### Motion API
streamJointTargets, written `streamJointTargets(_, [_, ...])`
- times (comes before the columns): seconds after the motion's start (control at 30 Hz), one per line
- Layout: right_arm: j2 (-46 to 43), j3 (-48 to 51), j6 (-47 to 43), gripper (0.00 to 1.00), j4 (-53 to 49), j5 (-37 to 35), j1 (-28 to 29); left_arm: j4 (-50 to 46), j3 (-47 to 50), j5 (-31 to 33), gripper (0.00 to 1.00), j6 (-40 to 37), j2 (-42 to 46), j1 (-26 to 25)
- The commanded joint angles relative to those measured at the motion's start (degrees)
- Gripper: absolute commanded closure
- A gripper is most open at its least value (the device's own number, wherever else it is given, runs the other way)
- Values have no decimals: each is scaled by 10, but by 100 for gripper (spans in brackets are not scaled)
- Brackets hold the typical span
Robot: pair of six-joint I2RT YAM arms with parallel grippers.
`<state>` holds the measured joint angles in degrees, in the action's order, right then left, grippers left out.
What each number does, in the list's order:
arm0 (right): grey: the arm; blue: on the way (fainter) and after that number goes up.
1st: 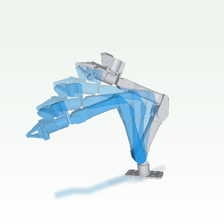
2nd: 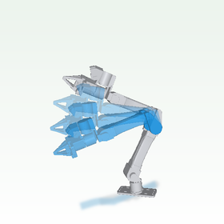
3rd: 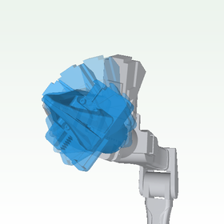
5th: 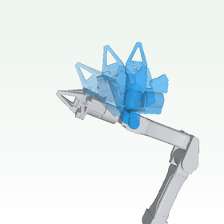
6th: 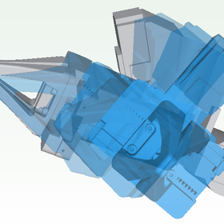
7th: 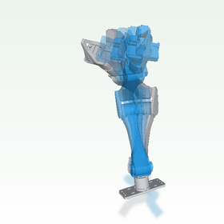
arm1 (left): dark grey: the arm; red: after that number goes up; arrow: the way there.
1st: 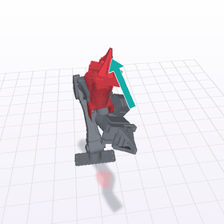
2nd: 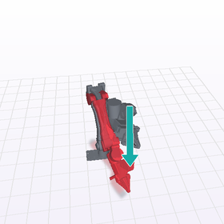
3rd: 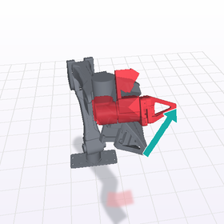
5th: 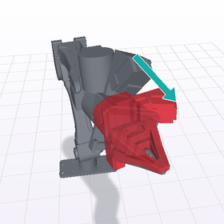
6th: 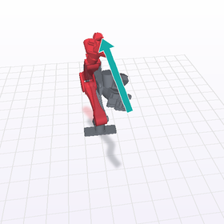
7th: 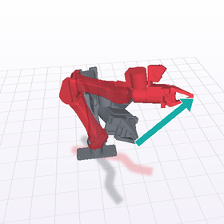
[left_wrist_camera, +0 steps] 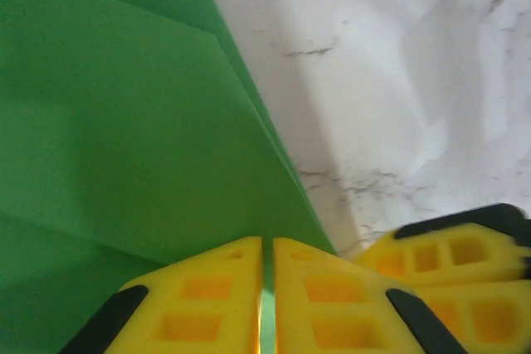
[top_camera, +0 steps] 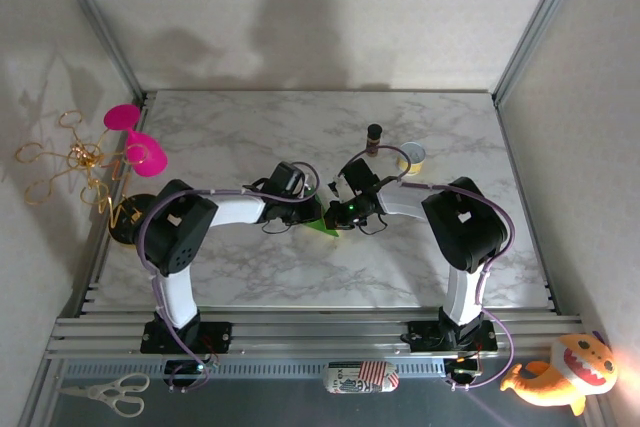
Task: Fold a paper plane with a square sheet of paper (pick it up from the middle)
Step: Fourth fold the wing at the center of the table.
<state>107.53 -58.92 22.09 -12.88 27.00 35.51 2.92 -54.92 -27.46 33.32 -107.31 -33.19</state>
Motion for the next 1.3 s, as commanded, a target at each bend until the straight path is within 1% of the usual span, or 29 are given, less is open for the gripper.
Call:
streamJointTargets(0.0, [32, 10, -3, 91, -49, -59, 0, -43, -19, 6, 88, -38, -17, -2])
streamJointTargets(0.1, [35, 16, -6, 91, -58, -75, 1, -78, -31, 53, 88, -54, -26, 5])
streamJointTargets(0.2, [38, 30, -10, 92, -71, -96, 1, -102, -39, 89, 87, -59, -29, 27])
streamJointTargets(0.4, [37, 62, -11, 92, -72, -106, 1, -120, -62, 112, 86, -75, -41, 84])
streamJointTargets(0.7, [32, 71, -3, 92, -61, -104, 1, -132, -107, 137, 85, -88, -71, 181])
streamJointTargets(0.83, [29, 72, 0, 92, -57, -100, 2, -140, -132, 146, 84, -98, -72, 203])
streamJointTargets(0.93, [25, 74, 1, 92, -52, -95, 2, -146, -145, 152, 84, -99, -66, 213])
streamJointTargets(1.03, [15, 69, 8, 92, -28, -74, 2, -131, -143, 126, 83, -85, -39, 211])
streamJointTargets(1.07, [10, 63, 14, 92, -18, -66, 2, -125, -137, 115, 82, -77, -27, 208])
streamJointTargets(1.17, [-12, 42, 42, 90, 37, -29, 3, -92, -103, 95, 76, -30, 21, 191])
streamJointTargets(1.27, [-40, 24, 68, 85, 94, -11, 3, -36, -42, 79, 72, 40, 75, 172])
